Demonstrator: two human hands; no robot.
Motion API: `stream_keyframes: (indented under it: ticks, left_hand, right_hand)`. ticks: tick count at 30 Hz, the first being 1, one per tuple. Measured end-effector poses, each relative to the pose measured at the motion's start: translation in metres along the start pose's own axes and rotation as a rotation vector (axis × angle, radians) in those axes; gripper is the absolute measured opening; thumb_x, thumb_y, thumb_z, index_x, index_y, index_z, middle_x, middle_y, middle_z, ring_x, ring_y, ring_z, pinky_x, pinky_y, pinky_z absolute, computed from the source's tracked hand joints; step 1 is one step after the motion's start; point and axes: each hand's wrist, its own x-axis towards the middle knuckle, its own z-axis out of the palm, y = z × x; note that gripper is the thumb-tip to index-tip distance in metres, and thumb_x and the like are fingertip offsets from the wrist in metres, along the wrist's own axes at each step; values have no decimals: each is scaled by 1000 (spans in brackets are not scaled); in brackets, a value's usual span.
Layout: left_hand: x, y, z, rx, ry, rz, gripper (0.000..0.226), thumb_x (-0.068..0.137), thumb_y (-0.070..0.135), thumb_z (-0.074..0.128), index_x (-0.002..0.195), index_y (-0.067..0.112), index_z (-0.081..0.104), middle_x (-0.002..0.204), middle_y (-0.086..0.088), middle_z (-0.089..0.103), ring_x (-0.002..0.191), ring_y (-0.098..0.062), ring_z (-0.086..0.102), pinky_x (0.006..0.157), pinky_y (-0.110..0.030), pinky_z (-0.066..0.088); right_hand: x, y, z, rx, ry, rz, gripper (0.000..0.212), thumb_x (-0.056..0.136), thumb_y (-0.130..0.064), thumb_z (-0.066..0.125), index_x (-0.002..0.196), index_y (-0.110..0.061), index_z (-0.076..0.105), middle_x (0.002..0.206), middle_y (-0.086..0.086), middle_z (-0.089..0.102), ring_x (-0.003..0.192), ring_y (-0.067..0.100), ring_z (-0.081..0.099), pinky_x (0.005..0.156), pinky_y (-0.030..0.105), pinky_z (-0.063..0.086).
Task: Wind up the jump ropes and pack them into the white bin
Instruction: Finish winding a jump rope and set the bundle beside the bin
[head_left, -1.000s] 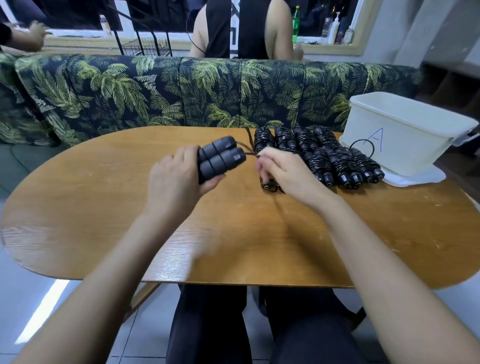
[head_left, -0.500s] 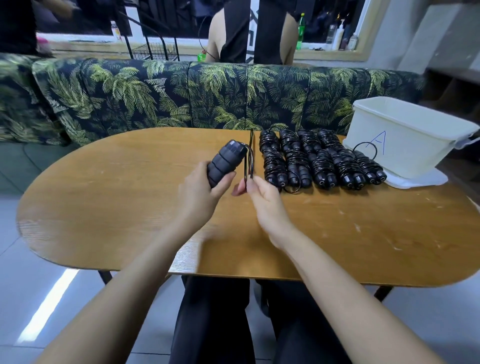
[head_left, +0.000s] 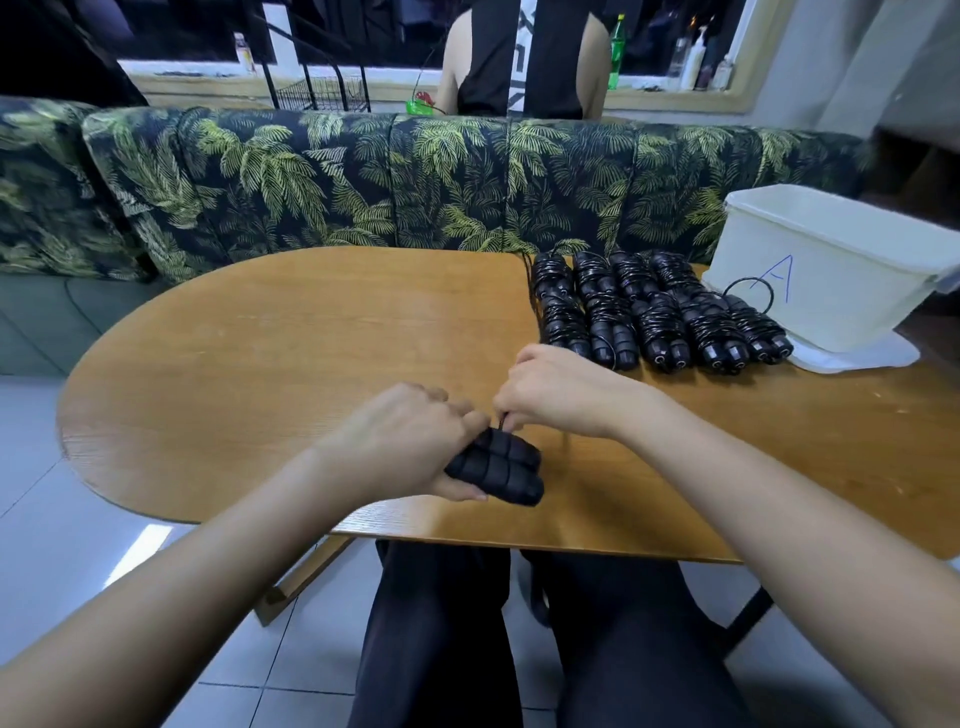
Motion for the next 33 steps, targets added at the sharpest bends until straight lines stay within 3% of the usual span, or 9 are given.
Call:
stream_keyframes:
  ticks: [3,7,12,15,18,21,24,28,33]
  left_hand:
    - [6,8,7,145,0,-141,58,67,76,53,74,19,58,61,4,55,48,-19,53,46,-26,27]
    - [15,25,21,161,-77,-392,62,60,73,70,72,14,54,61,0,53,50,-21,54,47,-28,28]
    - [23,19,19,63,68,-688,57,56,62,76,70,11,55,59,-4,55,44,-25,55,46,-25,22]
    - [21,2,17,-84,82,-869,54,79,64,60,94,12,53,87,-6,64,73,-32,64,54,-30,31]
    - [14,-5,15,-364,159,-952,55,79,68,54,102,18,52,93,-2,64,83,-33,63,60,-32,34]
    - [8,-5,11,-578,257,-806,63,70,76,47,107,26,55,85,7,63,77,-24,60,60,-32,38]
    - [3,-5,4,-640,251,-536,71,68,77,46,118,26,55,86,11,63,76,-18,60,65,-35,47]
    - [2,-4,0,-447,113,-234,71,74,79,43,117,24,54,92,6,66,78,-20,62,62,-35,49]
    - [12,0,4,-2,53,-65,65,75,76,42,95,17,58,75,3,60,61,-21,58,51,-31,40]
  right_hand:
    - [4,-3,3,-133,105,111,24,101,-29,44,78,-21,50,76,-9,59,78,18,55,93,37,33]
    - [13,-11,5,-133,105,257,16,94,-5,44,85,-17,49,81,-4,63,79,22,59,90,37,34]
    - [17,-28,17,-210,488,543,32,67,-25,84,63,-14,54,44,0,55,39,20,55,53,26,42]
    - [6,-44,28,89,647,568,25,88,-25,68,72,-10,57,49,4,58,43,25,55,49,28,39]
    - [-5,-52,36,836,536,557,28,102,-27,44,80,-12,55,61,-3,55,60,20,56,63,36,45]
    - [-18,-42,45,1247,500,391,28,102,-11,41,79,-10,55,69,-1,51,68,7,50,72,18,40]
    - [-23,-24,54,1248,349,308,28,99,-1,45,83,-19,59,82,1,56,79,5,53,82,16,42]
    - [-15,15,47,651,205,239,20,96,-14,46,89,-16,65,88,-10,63,94,3,48,117,37,17]
    - [-3,28,9,237,58,111,27,100,-37,45,86,-25,65,79,-21,60,85,0,47,115,29,9]
